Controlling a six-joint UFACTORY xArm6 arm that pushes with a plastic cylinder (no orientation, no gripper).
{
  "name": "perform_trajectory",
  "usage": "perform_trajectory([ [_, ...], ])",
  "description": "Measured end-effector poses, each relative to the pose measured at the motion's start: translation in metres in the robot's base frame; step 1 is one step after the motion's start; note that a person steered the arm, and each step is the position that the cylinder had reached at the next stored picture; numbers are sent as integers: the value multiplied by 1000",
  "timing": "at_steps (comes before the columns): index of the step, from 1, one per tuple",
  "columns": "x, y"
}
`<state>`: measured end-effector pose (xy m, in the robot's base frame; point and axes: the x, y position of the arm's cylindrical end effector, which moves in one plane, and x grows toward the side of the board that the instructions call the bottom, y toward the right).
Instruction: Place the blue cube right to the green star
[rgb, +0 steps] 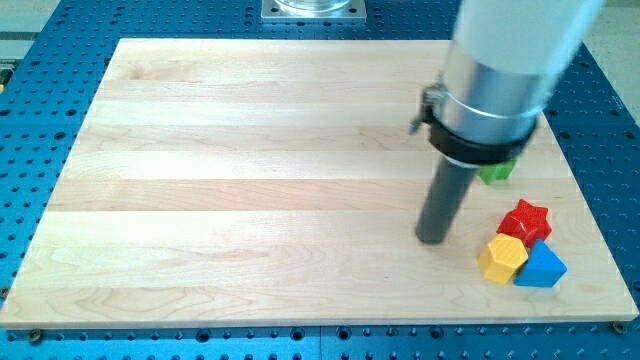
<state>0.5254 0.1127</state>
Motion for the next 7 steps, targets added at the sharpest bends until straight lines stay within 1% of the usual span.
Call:
perform_trajectory([
  [2,-117,-1],
  [3,-130,2],
  [4,-130,50],
  [5,-130,74],
  [6,-130,85],
  [7,-138,108],
])
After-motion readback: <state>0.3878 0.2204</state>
